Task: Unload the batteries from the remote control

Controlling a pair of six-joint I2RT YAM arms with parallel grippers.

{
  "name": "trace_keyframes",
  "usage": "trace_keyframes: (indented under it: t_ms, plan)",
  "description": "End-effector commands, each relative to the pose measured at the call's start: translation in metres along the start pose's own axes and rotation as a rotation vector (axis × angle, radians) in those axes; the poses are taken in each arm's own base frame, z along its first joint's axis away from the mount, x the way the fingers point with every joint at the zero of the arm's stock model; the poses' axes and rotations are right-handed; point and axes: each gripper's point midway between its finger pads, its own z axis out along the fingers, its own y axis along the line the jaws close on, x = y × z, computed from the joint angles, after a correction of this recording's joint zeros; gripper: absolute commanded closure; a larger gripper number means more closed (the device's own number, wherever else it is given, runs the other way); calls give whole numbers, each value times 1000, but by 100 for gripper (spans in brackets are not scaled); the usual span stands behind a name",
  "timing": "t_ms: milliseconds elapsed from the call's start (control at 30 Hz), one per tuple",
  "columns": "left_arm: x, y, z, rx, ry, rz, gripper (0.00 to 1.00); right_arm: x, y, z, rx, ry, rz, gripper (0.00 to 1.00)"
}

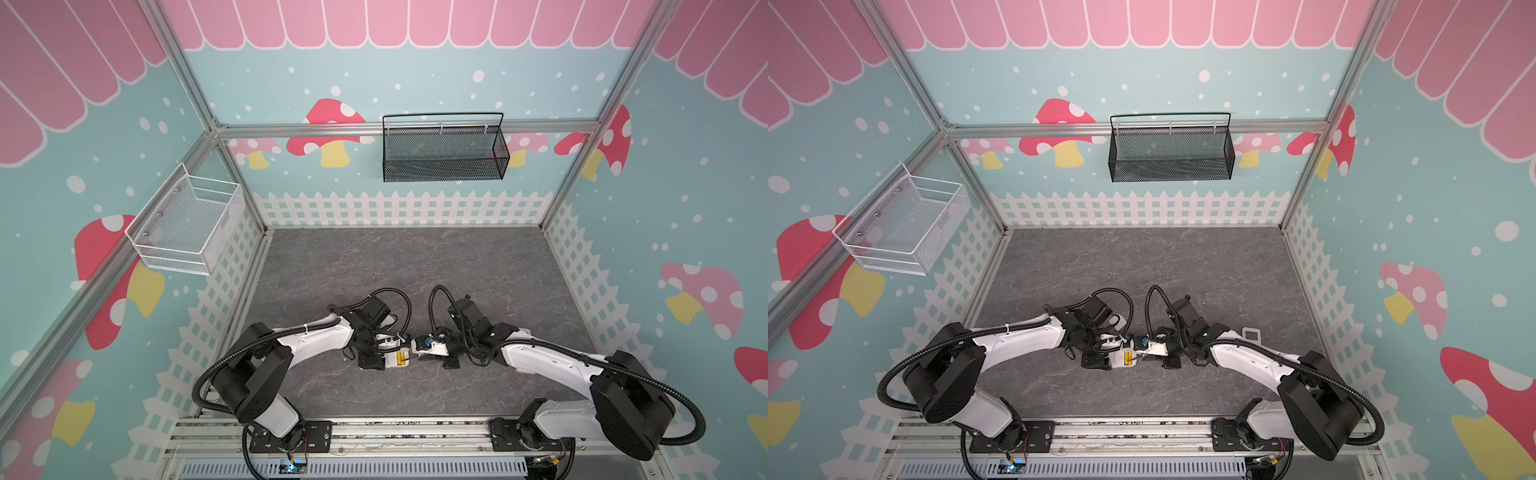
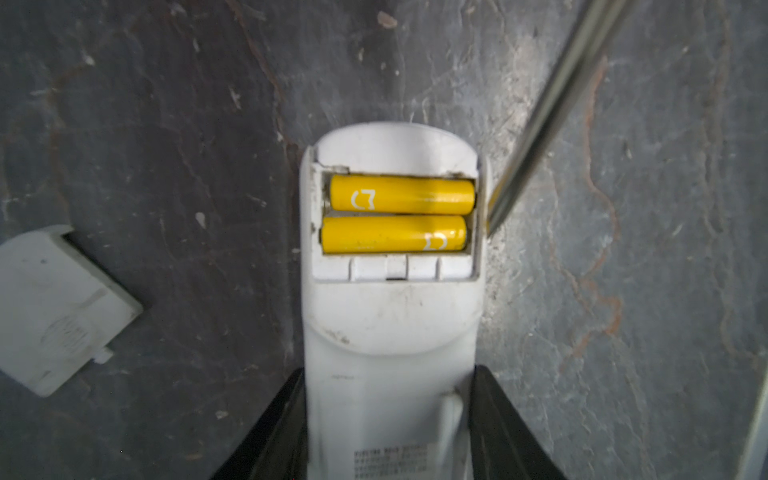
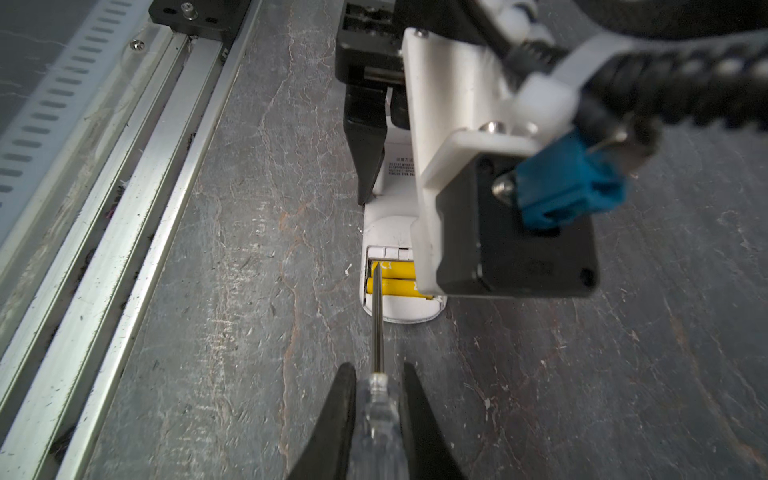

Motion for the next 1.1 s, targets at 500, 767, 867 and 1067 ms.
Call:
trace_keyframes:
  t_ms: [500,767,867,1067]
  plan:
    - [9,-16,4,80,35,7,94,10,10,5,-34,10,7,100]
    - [9,-15,5,79,35,7,94,13,13,8,-44,19,12,100]
    - [9,-15,5,80,35,5,94,14,14,9,-47,22,15,100]
    - [9,-15,4,76,33,8,94,16,16,12,-61,35,4,100]
